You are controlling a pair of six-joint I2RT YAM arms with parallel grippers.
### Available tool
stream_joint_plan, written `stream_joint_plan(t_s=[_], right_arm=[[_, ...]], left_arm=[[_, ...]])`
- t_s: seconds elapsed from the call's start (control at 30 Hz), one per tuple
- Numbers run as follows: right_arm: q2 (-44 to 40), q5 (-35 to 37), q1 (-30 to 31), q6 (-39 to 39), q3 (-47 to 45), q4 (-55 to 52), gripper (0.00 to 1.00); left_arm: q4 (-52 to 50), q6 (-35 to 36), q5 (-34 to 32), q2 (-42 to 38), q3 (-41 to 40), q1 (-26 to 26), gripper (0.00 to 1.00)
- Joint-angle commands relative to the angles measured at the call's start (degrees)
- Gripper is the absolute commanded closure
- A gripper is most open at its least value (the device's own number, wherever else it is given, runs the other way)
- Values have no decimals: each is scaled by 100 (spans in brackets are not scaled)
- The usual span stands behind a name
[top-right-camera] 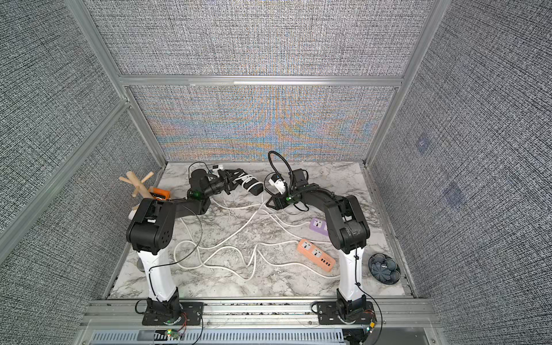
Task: Unwrap the cord wrapped around the power strip
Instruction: Unwrap the power cord from the power strip.
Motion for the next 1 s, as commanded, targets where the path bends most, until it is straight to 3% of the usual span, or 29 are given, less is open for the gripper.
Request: stream_joint_plan(t_s=[0.0,0.13,0.17,0.33,0.53,0.8,0.97], right_arm=[[-92,-58,-60,100,-7,162,55],[-491,255,-233,-10,-209,-2,89],[-595,401,-290,-82,-219,-112,93],[-791,1494,-673,-39,-45,-690,100],[-825,2533,-1241,-277,-114,-737,100],[-774,2852,-1906,-401,-486,-515,100],[-657,2973,-1964,-413,-570,-486,100]], left_arm=[[616,-342,2,-27,78,86,100],[747,-523,-76,-89,73,294,100],[783,-578,-112,-95,56,377,100],[876,-721,-231,-125,-90,759,100],[1086,-893,-220,-134,-451,1183,100],[689,-504,-149,-492,-823,1686,100],[506,-331,-129,-559,-900,1846,100]])
